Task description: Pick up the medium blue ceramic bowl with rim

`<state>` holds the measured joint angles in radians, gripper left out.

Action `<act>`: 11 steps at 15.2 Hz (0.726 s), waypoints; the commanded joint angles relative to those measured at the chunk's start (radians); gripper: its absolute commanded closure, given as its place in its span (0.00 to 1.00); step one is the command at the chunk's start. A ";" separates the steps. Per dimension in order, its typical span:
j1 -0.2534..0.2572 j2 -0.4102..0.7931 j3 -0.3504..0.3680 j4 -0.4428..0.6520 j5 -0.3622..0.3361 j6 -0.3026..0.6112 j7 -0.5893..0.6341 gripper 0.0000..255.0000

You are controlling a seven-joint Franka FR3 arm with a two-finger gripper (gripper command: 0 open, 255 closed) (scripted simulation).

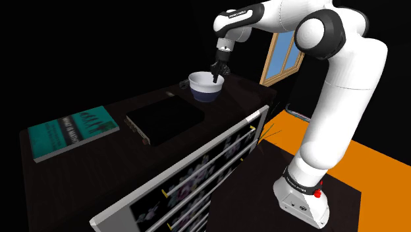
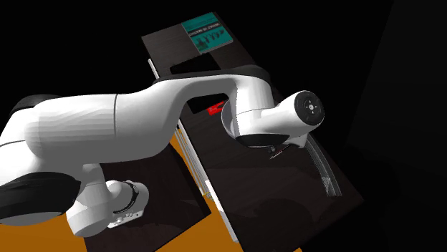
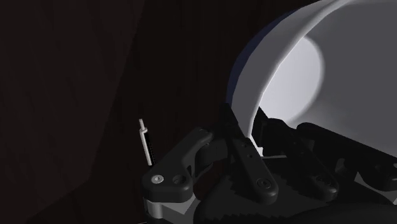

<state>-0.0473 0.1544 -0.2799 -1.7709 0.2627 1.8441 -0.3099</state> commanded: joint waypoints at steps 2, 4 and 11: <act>0.000 -0.004 0.000 0.010 -0.002 -0.013 0.004 1.00; 0.000 -0.008 -0.001 0.032 -0.004 -0.038 0.009 1.00; -0.003 -0.014 -0.003 0.117 -0.011 -0.127 0.028 1.00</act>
<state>-0.0499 0.1401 -0.2826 -1.6688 0.2520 1.7311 -0.2844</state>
